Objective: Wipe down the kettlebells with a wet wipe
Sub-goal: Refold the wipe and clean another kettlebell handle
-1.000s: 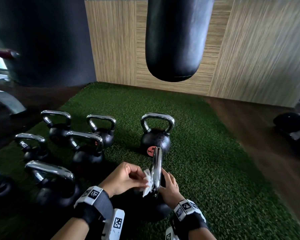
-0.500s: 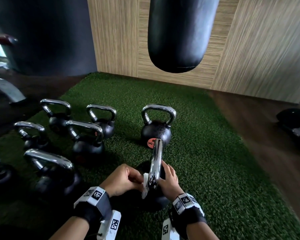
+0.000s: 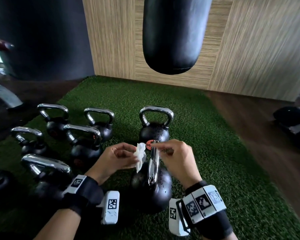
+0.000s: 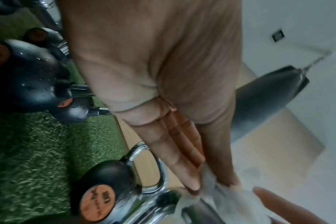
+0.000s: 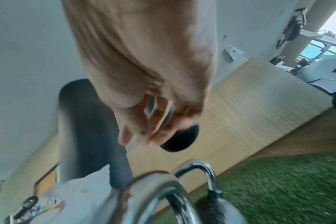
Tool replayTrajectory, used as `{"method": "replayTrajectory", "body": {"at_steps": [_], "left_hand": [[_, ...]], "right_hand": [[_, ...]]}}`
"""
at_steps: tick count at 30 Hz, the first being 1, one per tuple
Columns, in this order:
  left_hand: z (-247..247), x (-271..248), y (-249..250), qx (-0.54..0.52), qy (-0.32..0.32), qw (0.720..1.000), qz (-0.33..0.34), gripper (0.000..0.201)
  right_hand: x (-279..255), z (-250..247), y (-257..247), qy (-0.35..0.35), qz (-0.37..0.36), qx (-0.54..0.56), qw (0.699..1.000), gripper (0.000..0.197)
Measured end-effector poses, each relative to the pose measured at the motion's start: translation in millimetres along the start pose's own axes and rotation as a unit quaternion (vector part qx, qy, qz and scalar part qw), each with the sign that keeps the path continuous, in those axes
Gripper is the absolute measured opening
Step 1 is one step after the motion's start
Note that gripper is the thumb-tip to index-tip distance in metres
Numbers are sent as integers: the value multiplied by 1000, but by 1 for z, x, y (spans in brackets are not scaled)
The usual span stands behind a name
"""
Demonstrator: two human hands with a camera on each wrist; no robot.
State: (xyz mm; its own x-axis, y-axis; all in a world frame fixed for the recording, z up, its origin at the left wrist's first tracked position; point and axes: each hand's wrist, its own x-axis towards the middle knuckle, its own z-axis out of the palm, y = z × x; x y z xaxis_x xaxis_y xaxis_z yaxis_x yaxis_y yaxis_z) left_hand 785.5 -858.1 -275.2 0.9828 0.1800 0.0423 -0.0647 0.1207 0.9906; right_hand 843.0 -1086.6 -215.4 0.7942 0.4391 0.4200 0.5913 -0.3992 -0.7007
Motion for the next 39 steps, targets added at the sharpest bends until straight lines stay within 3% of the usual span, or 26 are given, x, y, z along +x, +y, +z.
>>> {"method": "replayTrajectory", "body": {"at_steps": [3, 8, 14, 19, 22, 25, 27, 30, 32, 35, 37, 39], "left_hand": [[10, 3, 17, -23, -27, 999, -14, 24], [32, 4, 27, -55, -8, 998, -16, 19], [42, 4, 19, -62, -16, 998, -25, 16], [31, 1, 16, -74, -85, 993, -36, 42], [22, 7, 11, -76, -77, 993, -37, 49], [21, 20, -4, 48, 21, 997, -60, 15], [21, 32, -24, 199, 60, 975, -81, 24], [31, 40, -51, 420, 17, 905, -66, 32], [40, 43, -71, 491, -19, 869, -52, 37], [48, 39, -94, 396, 23, 918, -26, 22], [52, 36, -97, 329, 58, 942, -8, 24], [54, 35, -96, 307, 70, 949, 9, 33]], "right_hand": [[-2, -2, -22, -61, -3, 87, 994, 41], [-4, -7, -25, -47, 19, 127, 991, 45], [-5, -10, -14, -64, 24, 138, 988, 33], [-5, -5, -4, -22, 10, 116, 993, 18], [-2, -9, 10, 10, 29, 117, 993, 15], [0, -11, 33, 59, 64, 133, 987, 15], [1, -6, 50, 76, 95, 125, 985, 16], [7, 12, 74, 75, 151, 99, 981, 12], [11, 27, 87, 60, 186, 78, 978, 16], [18, 45, 103, 42, 216, 71, 973, 17], [24, 56, 109, 37, 223, 74, 971, 15], [29, 65, 114, 35, 234, 74, 969, 16]]}}
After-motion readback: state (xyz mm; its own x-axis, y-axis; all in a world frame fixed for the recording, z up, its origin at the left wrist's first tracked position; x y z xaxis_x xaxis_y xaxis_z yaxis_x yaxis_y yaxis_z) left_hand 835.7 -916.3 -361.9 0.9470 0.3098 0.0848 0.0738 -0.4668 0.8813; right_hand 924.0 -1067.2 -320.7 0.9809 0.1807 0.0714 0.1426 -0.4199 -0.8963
